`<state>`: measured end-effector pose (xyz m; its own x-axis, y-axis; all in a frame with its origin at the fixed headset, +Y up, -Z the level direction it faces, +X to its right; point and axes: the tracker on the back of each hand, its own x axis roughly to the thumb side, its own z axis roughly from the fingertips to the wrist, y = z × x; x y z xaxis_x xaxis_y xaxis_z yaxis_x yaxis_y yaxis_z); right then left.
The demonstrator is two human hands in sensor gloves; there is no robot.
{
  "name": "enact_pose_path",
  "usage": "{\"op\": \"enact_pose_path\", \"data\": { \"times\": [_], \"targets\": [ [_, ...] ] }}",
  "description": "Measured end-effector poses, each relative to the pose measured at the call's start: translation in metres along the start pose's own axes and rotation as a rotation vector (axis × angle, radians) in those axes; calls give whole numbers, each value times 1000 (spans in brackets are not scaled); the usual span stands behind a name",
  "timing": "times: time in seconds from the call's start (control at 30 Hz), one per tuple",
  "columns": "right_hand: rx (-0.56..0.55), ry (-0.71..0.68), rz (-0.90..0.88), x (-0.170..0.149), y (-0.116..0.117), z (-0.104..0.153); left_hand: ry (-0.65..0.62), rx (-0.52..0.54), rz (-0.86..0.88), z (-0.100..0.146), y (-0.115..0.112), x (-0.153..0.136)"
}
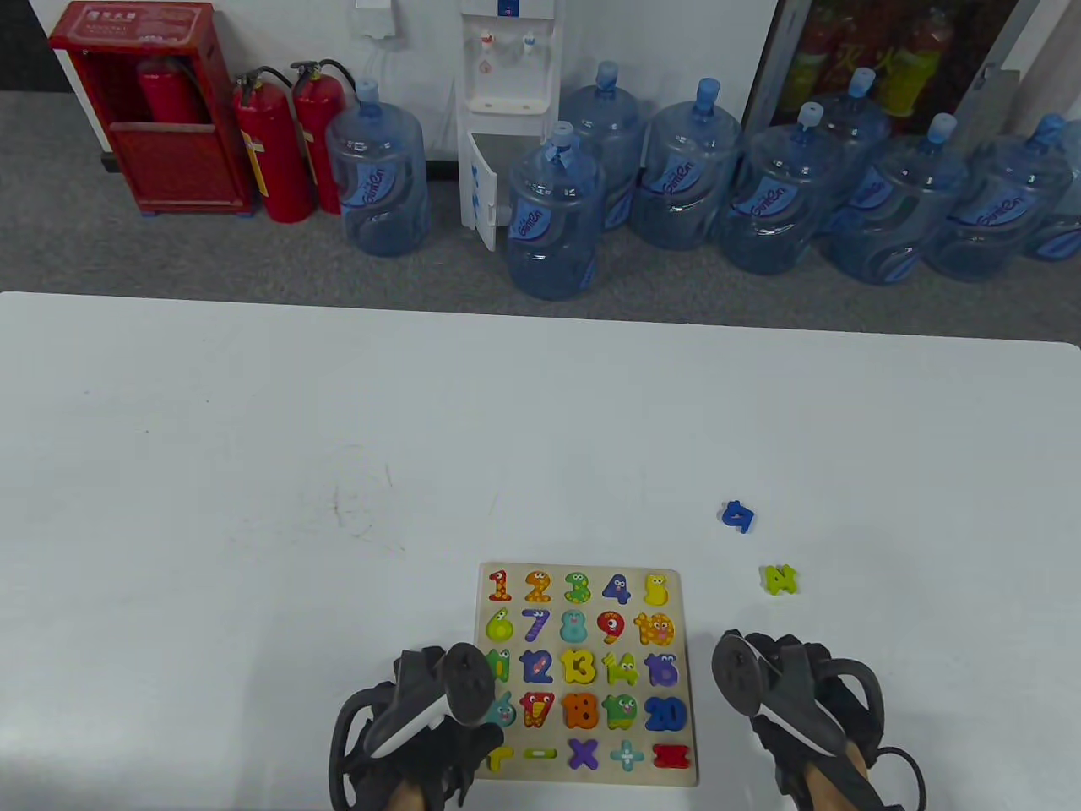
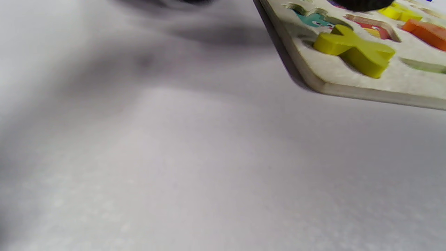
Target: Hold math block puzzle and insert math blocks into matching slots
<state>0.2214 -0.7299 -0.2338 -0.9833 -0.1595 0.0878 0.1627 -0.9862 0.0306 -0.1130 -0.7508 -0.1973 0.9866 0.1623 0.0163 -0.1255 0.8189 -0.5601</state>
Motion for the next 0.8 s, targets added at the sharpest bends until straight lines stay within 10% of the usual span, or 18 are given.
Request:
{"op": "enact_pose_path", "data": {
  "times": [0.8],
  "targets": [
    [14, 87, 47, 2, 1, -2, -1, 0, 1, 0, 0, 0]
  ]
}}
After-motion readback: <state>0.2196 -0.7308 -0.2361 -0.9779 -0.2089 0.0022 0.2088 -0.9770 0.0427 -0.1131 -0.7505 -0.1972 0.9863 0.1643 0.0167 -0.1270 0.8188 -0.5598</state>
